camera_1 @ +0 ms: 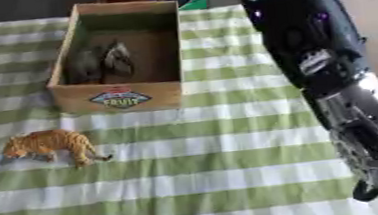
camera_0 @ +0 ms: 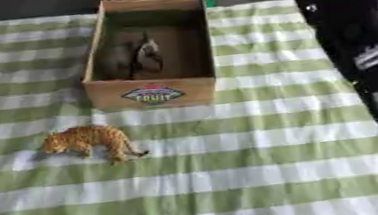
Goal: Pick up objects on the table and place them in the box.
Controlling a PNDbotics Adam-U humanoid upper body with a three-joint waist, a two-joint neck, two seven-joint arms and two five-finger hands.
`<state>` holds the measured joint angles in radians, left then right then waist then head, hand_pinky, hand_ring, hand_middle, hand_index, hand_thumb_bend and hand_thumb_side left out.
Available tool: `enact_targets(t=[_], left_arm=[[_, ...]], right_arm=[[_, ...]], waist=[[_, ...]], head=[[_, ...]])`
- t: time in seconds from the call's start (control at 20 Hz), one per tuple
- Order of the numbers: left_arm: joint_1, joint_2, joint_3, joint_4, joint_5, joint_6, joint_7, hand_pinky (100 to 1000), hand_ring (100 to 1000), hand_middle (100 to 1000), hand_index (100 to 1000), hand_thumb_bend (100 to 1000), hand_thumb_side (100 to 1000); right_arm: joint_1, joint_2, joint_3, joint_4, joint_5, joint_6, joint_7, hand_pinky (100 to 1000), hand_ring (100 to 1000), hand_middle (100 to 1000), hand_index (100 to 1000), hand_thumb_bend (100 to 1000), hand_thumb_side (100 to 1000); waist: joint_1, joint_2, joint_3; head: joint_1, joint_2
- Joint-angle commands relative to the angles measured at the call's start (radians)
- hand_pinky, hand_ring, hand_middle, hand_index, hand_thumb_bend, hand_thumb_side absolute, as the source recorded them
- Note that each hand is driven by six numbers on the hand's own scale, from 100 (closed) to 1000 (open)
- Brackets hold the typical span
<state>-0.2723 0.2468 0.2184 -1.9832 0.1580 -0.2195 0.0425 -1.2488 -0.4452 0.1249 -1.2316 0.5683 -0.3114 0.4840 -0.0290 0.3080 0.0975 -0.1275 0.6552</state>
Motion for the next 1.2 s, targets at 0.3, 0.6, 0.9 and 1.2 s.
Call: enact_targets(t=[0.3,0.6,0.9,1.2], left_arm=[[-0.014,0.071,-0.001,-0.017,-0.033,-0.014,0.032,535,748,698,773,100,879],[-0.045,0.213,-0.027,-0.017,-0.178,0.014,0.078,524,736,706,797,100,785],[-0.090,0.400,-0.095,0.007,-0.415,0.040,0.079,521,730,727,840,100,782],[-0.141,0.533,-0.171,0.069,-0.616,-0.008,-0.043,550,745,745,872,100,888]], right_arm=[[0.178,-0.195,-0.012,-0.400,-0.304,0.174,-0.217,814,831,816,942,100,1000],[0.336,-0.255,-0.046,-0.580,-0.438,0.265,-0.362,814,817,790,922,100,1000],[0.465,-0.274,-0.096,-0.702,-0.509,0.300,-0.500,818,804,775,914,100,1000],[0.561,-0.270,-0.121,-0.765,-0.545,0.331,-0.569,822,799,769,911,100,1000]], waist=[[0.021,-0.034,-0.025],[0.039,-0.044,-0.050],[0.052,-0.055,-0.071],[0.061,-0.063,-0.091]], head=[[0.023,0.041],[0.034,0.057],[0.044,0.063],[0.058,0.048]])
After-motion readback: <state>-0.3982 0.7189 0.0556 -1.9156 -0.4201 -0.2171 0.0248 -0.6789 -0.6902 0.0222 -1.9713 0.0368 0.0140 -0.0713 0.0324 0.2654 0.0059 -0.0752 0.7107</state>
